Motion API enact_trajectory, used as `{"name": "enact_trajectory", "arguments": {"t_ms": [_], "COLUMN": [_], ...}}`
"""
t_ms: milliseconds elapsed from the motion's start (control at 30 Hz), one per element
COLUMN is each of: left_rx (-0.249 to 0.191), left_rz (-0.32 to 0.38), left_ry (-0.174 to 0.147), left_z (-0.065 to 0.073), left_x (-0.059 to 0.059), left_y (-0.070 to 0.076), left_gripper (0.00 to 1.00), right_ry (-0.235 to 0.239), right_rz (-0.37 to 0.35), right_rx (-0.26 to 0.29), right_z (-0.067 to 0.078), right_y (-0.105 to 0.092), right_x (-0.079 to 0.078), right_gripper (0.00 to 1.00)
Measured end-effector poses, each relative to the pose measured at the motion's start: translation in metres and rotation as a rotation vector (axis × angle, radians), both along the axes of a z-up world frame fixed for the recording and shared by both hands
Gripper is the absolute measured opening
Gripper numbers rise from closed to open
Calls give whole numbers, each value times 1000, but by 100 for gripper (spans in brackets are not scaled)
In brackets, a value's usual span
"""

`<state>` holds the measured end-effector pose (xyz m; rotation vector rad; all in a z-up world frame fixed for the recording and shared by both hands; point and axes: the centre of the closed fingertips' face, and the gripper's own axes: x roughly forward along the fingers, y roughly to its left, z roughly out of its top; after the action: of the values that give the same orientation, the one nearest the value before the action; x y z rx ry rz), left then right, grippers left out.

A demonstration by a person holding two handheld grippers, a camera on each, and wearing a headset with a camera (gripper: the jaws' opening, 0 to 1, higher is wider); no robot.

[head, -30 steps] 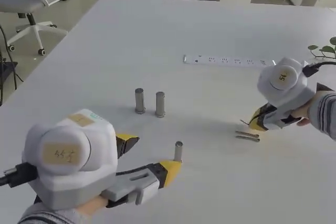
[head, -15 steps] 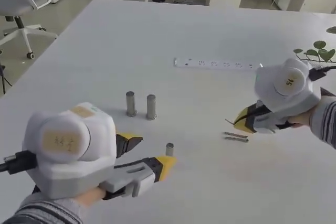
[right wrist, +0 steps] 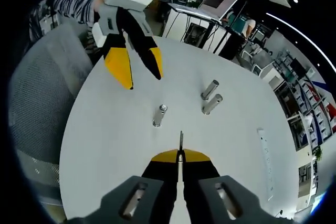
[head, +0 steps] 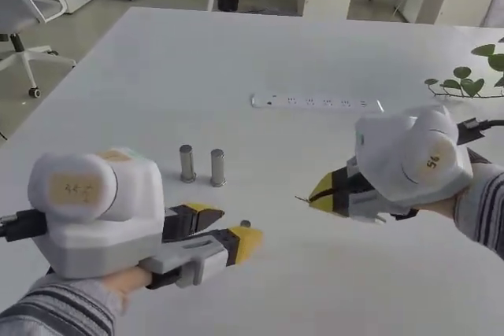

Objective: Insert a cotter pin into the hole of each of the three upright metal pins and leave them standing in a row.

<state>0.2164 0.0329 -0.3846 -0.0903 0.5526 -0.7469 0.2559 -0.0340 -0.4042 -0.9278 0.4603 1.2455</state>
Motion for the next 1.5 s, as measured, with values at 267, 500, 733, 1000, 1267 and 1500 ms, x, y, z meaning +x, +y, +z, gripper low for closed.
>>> {"name": "enact_trajectory", "arguments": {"t_ms": [267, 500, 733, 1000, 1267, 1500], "left_rx": [-46, -85, -120, -154, -176, -186], "left_rz": [-31, -25, -32, -43, -49, -48], "left_ry": [22, 68, 105, 115, 109, 107], "left_z": [9, 9, 9, 13, 18, 20], "left_x": [1, 2, -1, -4, -4, -4], "left_y": [-12, -17, -24, -29, -29, -27], "left_gripper": [22, 19, 13, 9, 0, 0], "right_ry": [-26, -43, -48, -57, -60, -73], "right_rz": [86, 132, 171, 193, 218, 218], "right_rx": [18, 34, 35, 37, 39, 43], "right_z": [12, 19, 20, 23, 27, 30], "right_y": [18, 27, 31, 35, 40, 42], "right_x": [-18, -29, -37, -43, -49, -49], "right_gripper": [0, 0, 0, 0, 0, 0]}}
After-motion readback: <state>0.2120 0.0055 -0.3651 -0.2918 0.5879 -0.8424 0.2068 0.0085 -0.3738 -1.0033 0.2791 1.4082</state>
